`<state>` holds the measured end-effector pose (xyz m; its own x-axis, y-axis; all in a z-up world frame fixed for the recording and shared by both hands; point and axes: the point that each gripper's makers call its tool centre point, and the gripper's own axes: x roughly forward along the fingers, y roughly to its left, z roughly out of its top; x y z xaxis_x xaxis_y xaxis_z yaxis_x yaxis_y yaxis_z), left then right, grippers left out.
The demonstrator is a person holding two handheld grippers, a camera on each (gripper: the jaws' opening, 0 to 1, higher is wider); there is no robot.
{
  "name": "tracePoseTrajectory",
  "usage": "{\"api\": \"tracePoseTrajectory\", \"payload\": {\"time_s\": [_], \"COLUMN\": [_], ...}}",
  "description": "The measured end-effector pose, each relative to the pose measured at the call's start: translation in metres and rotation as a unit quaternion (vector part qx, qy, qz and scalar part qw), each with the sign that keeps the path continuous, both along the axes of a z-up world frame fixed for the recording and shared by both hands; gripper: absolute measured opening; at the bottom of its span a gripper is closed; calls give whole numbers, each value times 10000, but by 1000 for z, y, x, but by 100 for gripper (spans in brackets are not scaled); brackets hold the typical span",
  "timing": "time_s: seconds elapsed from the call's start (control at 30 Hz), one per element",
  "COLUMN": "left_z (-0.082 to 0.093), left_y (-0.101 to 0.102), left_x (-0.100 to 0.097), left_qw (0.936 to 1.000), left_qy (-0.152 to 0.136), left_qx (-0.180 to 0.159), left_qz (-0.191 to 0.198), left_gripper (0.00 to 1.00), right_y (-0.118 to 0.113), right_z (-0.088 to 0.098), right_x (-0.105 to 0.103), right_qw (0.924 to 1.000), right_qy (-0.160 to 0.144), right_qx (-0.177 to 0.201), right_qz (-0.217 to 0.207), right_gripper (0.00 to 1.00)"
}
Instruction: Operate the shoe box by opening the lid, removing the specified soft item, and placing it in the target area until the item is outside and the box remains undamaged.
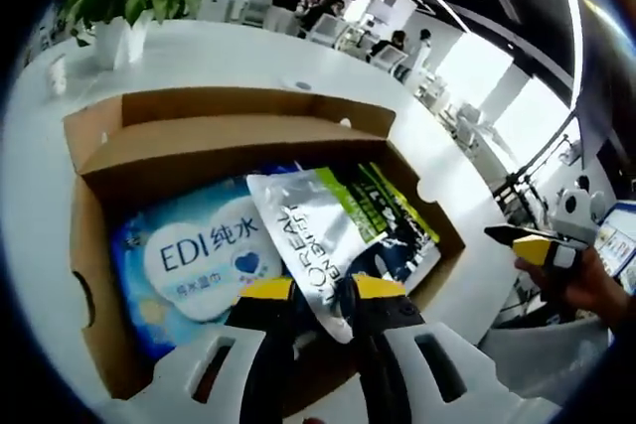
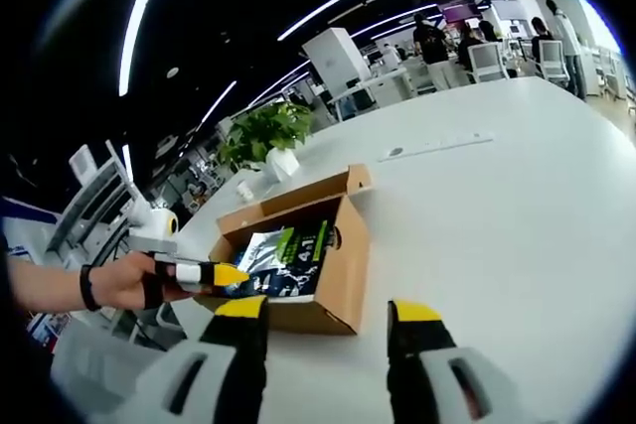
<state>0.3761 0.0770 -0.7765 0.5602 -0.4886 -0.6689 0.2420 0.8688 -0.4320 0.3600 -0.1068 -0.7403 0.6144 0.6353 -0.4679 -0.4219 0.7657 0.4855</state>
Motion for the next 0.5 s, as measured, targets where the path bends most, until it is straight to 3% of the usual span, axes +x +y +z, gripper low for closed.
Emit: {"api": "tracePoseTrajectory", "payload": {"time_s": [0.07, 0.13, 0.5], "left_z": [-2, 0, 2], "left_y": [0, 2, 9], "left_x": [0, 1, 0], "left_qw": [9999, 9998, 9998], "left_qy": [7, -76, -106], "left_qx": [83, 191, 193], "left_qz": [-58, -77, 1], "left_gripper": [12, 0, 0], "right_y": [-1, -1, 6], "right_z": [0, -1, -3], "right_x": [0, -1, -4], "right_qw": [10000, 10000, 9999], "right_qy": [6, 23, 67], "right_qx": [-4, 9, 12], "right_qz": [2, -4, 113], "right_gripper": [46, 46, 45]}}
